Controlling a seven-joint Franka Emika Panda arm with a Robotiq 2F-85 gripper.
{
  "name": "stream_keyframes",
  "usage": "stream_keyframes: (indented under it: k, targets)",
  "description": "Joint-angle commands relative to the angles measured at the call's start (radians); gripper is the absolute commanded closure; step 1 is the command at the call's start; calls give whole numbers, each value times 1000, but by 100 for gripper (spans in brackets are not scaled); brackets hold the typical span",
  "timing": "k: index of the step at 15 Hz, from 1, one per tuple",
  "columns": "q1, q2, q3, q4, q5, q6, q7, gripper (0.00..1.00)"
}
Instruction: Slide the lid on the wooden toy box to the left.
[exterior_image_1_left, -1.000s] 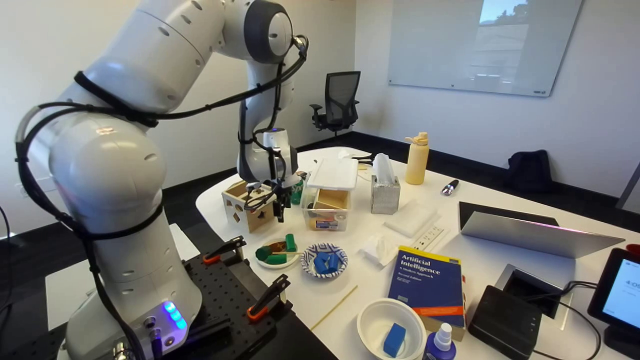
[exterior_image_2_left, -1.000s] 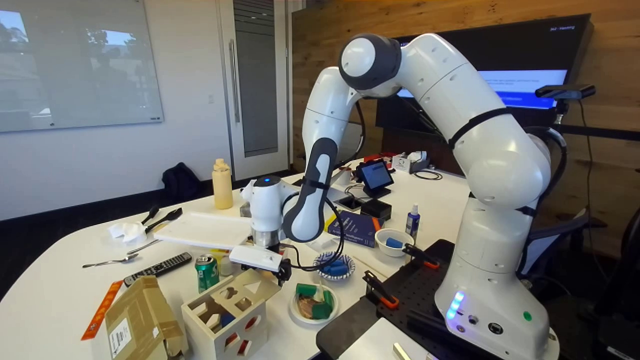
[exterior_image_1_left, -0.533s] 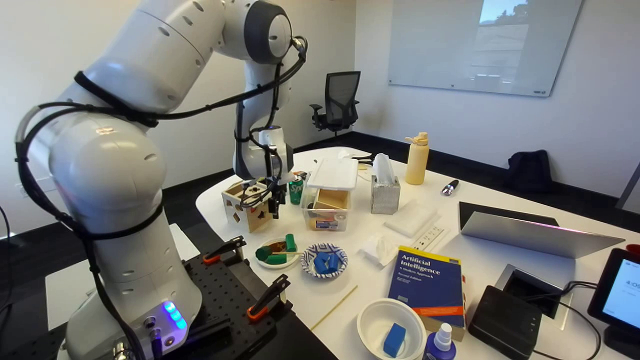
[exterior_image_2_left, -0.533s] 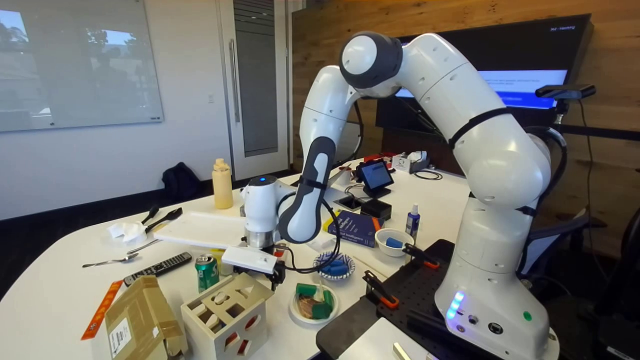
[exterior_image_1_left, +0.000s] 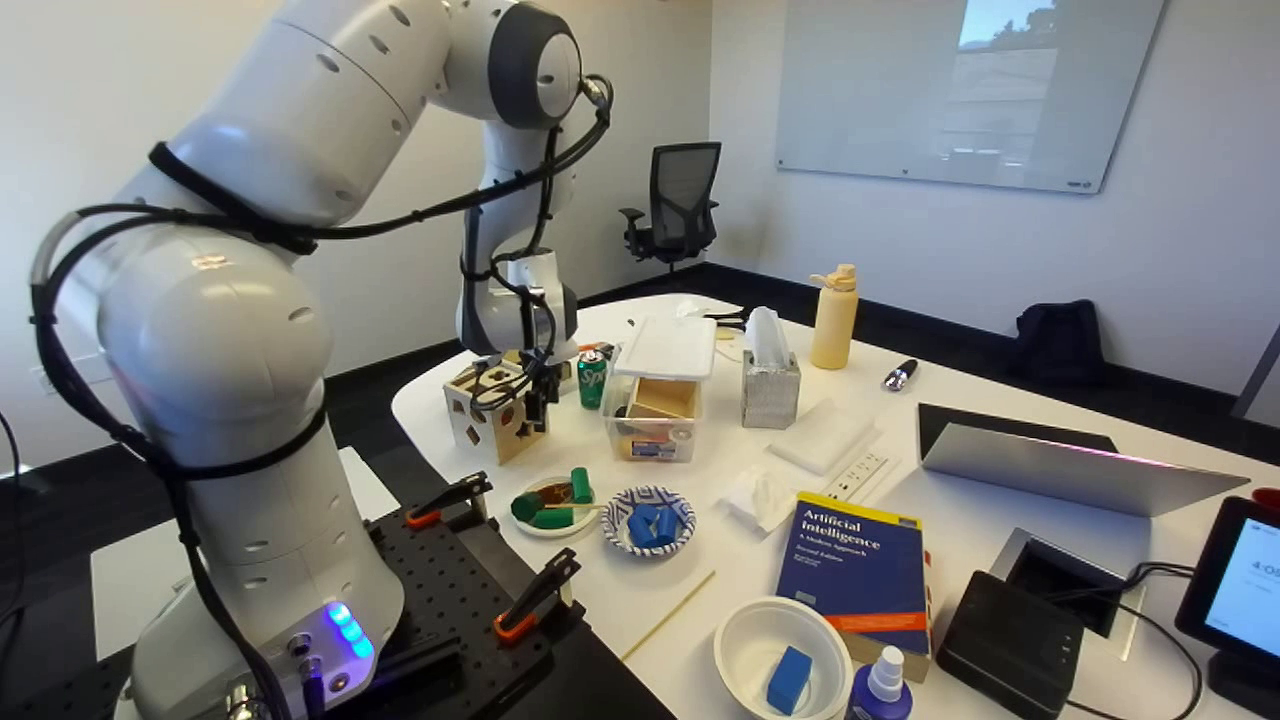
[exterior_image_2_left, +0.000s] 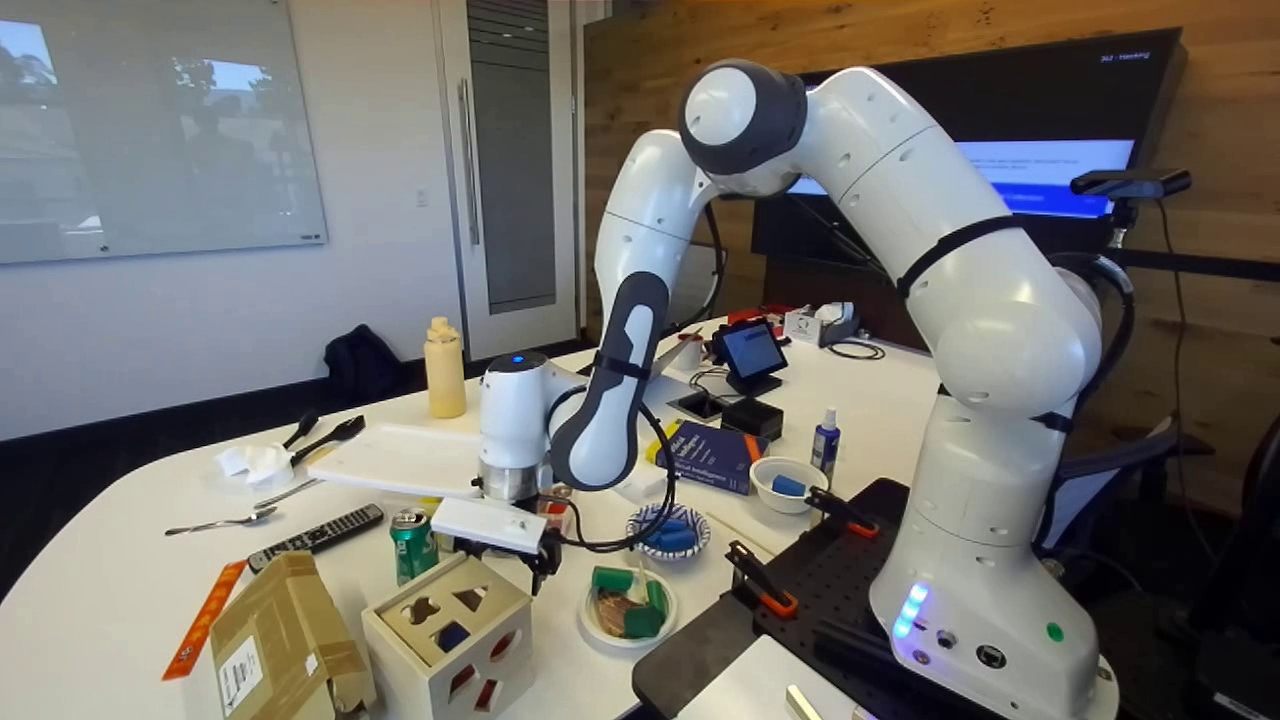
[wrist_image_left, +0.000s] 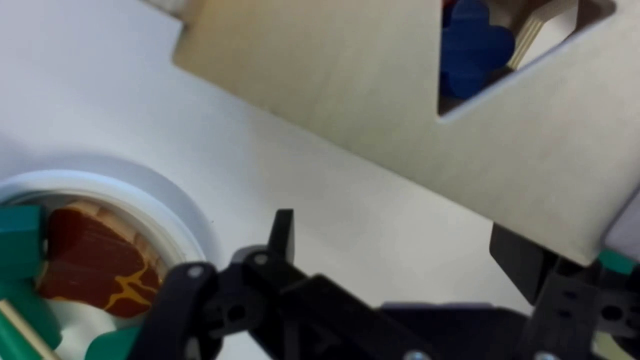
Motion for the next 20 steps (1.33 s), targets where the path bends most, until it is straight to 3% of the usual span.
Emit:
stream_keyframes:
  k: [1,6,10,14,20]
  targets:
    - [60,-11,-33,-13,154,50,-138,0]
    - [153,-70,-109,-47,479,36,-381,0]
    - [252,-211,-211,-116,615,-27,-484,0]
    - [364,-355,-314,-175,610,-76,-509,0]
    - [409,-472,-377,-226,536,-120,-474,0]
